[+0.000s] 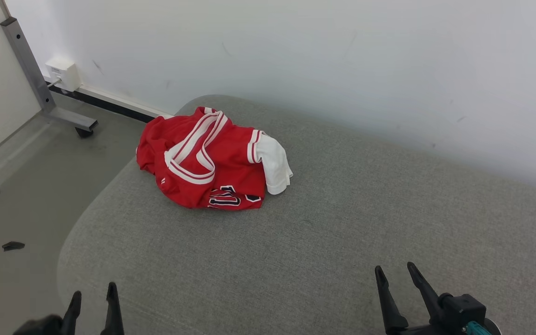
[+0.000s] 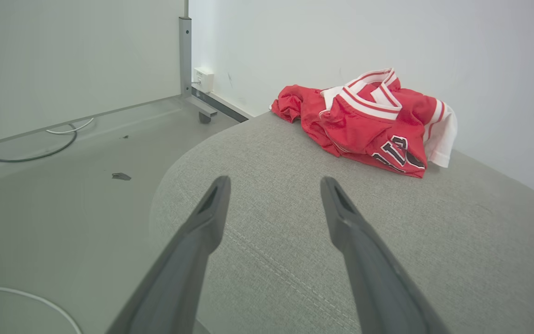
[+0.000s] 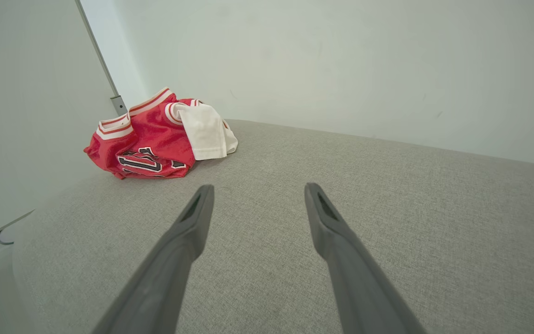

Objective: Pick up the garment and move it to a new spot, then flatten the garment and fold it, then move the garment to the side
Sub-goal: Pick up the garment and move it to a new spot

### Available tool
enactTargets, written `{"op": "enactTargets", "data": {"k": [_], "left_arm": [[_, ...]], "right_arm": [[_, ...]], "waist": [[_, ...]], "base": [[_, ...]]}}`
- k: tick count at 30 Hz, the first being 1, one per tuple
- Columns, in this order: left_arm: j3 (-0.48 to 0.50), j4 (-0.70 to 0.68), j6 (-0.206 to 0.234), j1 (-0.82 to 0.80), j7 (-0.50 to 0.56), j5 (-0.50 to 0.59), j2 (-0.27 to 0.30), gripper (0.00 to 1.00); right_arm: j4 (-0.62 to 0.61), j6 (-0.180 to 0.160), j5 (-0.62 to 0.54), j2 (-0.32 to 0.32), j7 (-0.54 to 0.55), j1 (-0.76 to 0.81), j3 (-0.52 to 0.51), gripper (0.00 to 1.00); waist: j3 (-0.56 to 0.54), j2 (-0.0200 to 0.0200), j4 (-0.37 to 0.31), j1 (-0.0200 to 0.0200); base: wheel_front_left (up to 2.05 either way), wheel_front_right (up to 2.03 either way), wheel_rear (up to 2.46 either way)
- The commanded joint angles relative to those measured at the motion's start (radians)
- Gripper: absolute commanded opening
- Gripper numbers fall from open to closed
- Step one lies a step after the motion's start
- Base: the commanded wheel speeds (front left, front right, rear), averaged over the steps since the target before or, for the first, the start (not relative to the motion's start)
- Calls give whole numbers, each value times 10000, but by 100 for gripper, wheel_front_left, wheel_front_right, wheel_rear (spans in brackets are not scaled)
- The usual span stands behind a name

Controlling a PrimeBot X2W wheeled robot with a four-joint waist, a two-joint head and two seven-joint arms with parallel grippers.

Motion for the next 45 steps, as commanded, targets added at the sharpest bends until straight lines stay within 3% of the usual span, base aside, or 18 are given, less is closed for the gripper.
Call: {"op": "enactTargets", "data": {"k": [1,4,11,17,25,32,37,41,45], "left_arm": [[40,34,-50,-272,105,-142,98,100],[-55,516,-403,-1024,1121,-492,309,100],[229,1943,-1209,-4008,3422,-2226,609,100],[901,2749,-1278,-6039,5111,-3494,1266,100],[1722,2617,-549,-7546,7470,-4696,2220,100],[1927,1937,237,-7721,8476,-4896,2616,100],[1638,1565,660,-7238,8638,-4251,2982,100],[1193,1535,882,-6803,8403,-3307,3586,100],[1072,1666,955,-6619,8233,-3056,3669,100]], "right_arm": [[-17,-21,-49,-11,-45,116,-31,100],[-106,-21,-100,-9,-46,200,-137,100],[-683,-21,-601,-14,383,-341,163,100],[-986,-21,-866,-21,638,-1086,771,100],[-860,-21,-694,-17,429,-1917,1768,100],[-633,-21,-450,-14,192,-2198,1998,100],[-566,-21,-415,-12,105,-2368,1980,100],[-505,-21,-378,-12,41,-2415,1972,100],[-435,-21,-341,-14,15,-2444,1978,100]], "waist": [[22,0,16,0],[124,0,-9,0],[1406,0,-936,0],[2579,0,-2092,0],[3749,0,-3411,0],[4240,0,-4070,0],[4426,0,-4448,0],[4458,0,-4632,0],[4447,0,-4698,0]], "base": [[0,0,0],[0,0,0],[0,0,0],[0,0,0],[0,0,0],[0,0,0],[0,0,0],[0,0,0],[0,0,0]]}}
